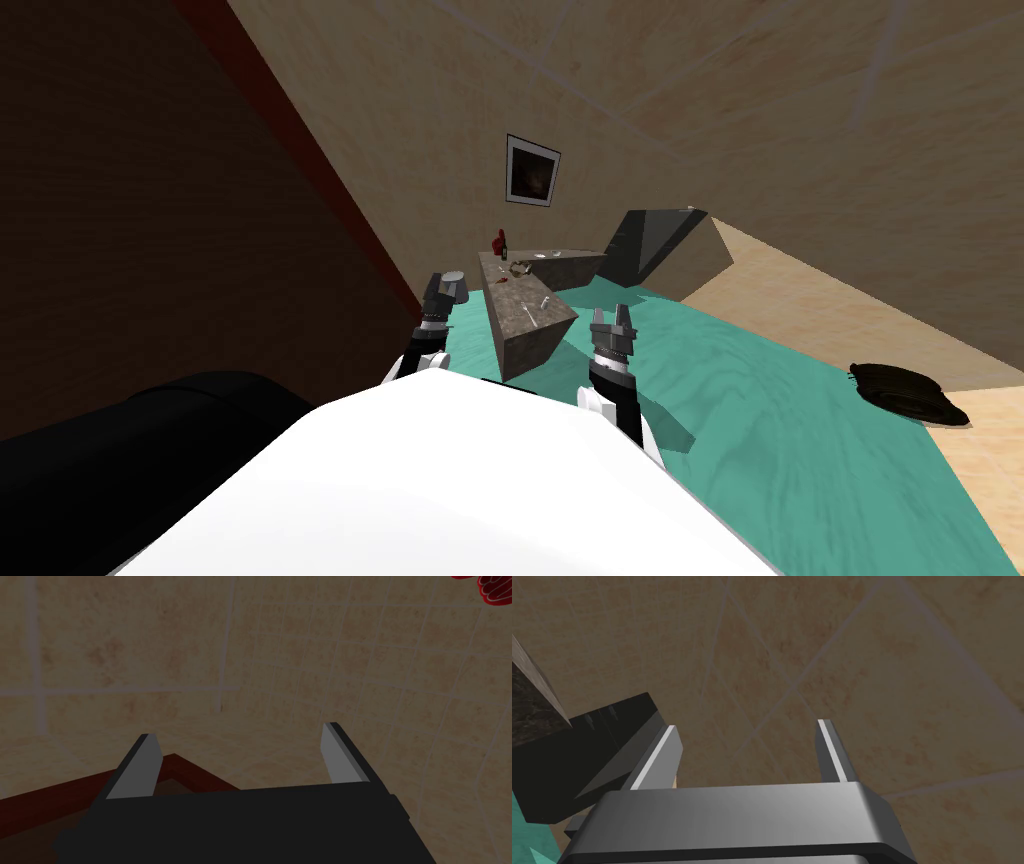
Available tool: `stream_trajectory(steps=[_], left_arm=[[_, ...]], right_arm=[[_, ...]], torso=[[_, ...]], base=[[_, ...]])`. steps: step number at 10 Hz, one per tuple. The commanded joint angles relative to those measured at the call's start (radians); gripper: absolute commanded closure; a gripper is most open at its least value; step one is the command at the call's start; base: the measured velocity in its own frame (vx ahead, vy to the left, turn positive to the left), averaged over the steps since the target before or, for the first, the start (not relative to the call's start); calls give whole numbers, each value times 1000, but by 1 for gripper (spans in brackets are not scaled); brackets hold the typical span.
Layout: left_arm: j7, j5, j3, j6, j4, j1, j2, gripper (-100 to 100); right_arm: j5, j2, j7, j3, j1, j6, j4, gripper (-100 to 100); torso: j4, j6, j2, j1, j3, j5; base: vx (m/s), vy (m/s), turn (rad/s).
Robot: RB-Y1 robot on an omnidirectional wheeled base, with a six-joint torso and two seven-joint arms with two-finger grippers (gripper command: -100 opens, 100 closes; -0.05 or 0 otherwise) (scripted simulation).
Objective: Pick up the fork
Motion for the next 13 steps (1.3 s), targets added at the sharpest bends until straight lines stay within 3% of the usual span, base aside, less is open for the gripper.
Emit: stream_trajectory(steps=[1, 13], left_arm=[[0, 0, 0, 0, 0, 0, 0, 0], [0, 0, 0, 0, 0, 0, 0, 0]], right_arm=[[2, -50, -3, -3, -1, -1, 15, -100], [20, -377, -25, 2, 1, 0, 114, -100]], torso=[[0, 0, 0, 0, 0, 0], [0, 0, 2, 3, 1, 1]], base=[[-11, 24, 54], [-21, 45, 61]])
